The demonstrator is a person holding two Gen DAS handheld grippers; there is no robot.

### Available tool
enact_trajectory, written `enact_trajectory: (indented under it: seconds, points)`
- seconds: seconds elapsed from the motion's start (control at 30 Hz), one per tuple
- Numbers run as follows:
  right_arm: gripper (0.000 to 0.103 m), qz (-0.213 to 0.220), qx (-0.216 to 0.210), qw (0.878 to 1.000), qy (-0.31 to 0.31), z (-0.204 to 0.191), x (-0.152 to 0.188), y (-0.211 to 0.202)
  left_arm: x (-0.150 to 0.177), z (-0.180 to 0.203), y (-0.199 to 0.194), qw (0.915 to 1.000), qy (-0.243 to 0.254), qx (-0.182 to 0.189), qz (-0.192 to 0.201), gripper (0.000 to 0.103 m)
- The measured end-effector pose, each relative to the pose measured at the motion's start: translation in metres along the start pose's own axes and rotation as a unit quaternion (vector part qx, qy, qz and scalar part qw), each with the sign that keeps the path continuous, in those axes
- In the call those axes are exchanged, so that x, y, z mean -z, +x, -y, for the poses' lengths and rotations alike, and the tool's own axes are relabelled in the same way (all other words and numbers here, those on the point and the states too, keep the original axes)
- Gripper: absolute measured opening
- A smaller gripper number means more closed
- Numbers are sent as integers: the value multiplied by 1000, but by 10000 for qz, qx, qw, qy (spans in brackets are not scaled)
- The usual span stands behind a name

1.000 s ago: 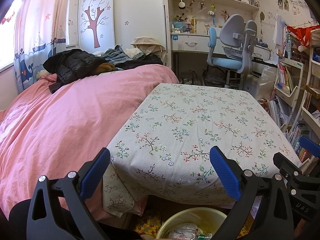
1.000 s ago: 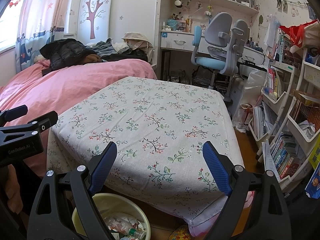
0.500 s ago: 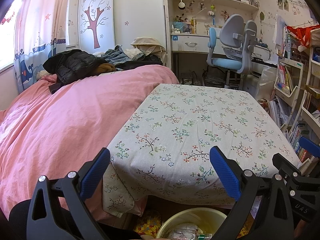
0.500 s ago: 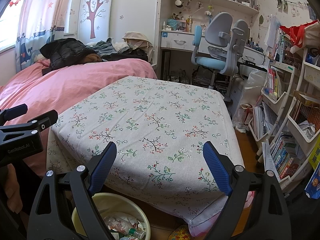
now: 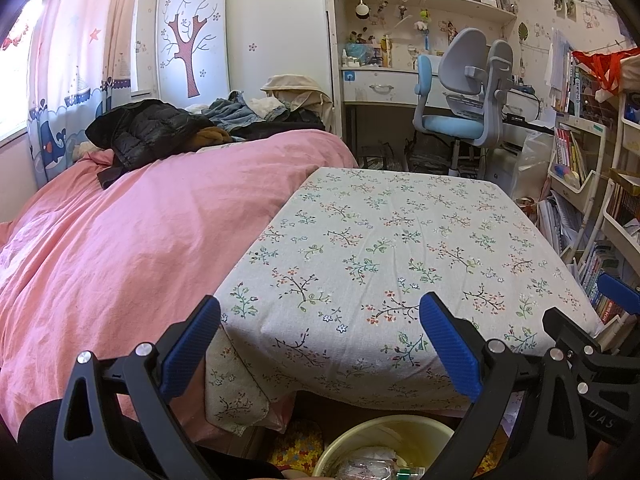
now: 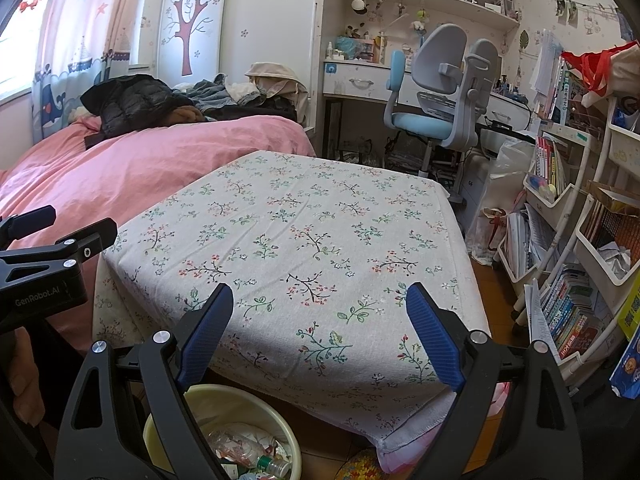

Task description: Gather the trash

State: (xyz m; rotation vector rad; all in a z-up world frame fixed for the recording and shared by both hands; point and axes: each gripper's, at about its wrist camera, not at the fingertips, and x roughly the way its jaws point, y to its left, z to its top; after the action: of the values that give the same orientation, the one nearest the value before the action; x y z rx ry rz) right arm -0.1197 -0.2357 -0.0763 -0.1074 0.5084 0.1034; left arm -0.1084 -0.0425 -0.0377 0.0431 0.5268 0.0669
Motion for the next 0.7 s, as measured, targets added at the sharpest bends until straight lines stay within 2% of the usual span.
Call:
enact_trajectory:
  seconds: [0.7]
  points:
    - [85,-2,3,10000,-10,-1,0,0,1,4,1,10000,20,28,-4,95]
